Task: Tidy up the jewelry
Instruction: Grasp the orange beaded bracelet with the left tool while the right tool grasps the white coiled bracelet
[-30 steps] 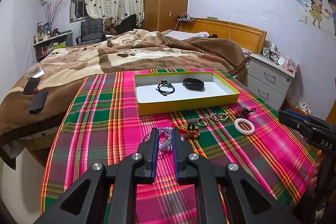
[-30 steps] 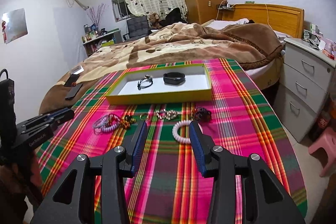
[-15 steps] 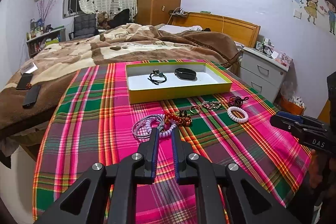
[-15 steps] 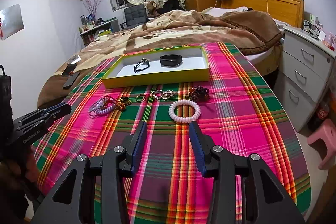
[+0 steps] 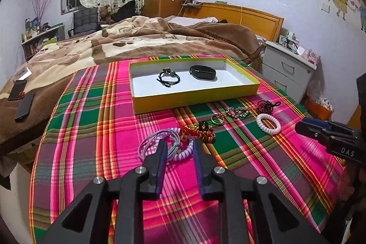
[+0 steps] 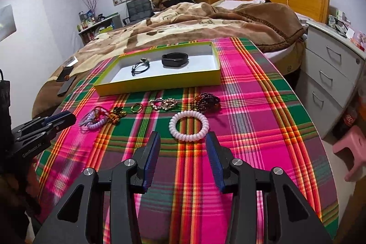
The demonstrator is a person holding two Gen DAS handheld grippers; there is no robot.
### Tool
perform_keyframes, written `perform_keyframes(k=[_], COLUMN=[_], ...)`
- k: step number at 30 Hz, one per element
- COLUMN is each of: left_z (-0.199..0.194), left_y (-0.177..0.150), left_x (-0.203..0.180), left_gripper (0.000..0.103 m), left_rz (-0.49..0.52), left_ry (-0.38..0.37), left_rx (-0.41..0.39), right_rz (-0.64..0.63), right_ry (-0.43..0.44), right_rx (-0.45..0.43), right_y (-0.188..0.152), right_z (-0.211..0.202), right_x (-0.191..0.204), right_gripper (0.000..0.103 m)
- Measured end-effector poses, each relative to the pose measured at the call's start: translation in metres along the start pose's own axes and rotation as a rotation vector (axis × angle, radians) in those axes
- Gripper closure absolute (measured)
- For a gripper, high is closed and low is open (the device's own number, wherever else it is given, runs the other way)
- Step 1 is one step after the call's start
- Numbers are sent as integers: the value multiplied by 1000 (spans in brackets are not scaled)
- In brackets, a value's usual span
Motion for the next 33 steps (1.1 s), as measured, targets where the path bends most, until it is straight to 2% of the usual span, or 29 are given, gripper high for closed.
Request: perform_keyframes(k=[15, 23, 24, 26, 29, 33], left_z=[38, 52, 53, 55, 58, 58], left_y=[14, 18, 18, 17, 16, 16], left_x=[-4, -7, -7, -8, -8, -8], left_gripper=[81, 81, 81, 82, 94, 96], left_rz=[0, 4, 11, 19, 22, 22], left_ry=[-49, -38, -35, -24, -19, -17], left_rx=[57, 90, 92, 102, 112, 110], right_rz=[37, 48, 48, 48, 36, 25], right_ry=[-29, -54, -53, -53, -63, -75], right_rx=[61, 120, 126, 137, 141, 146], right_y=[10, 11, 11, 9, 10, 9], right_z=[33, 51, 53, 55, 56, 57], right_x=[-16, -22, -22, -22, -21, -22], right_gripper=[61, 61, 62, 71, 80, 93])
Point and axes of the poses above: each gripper's, at about its wrist camera, not at the fingertips, and z roughly the way its jaws point, x to its left, y to its top, the point moved 6 cm from there along z, roughly the way its jaws point, and after that the axes turned 2 degrees about z, right-handed, at the moved point
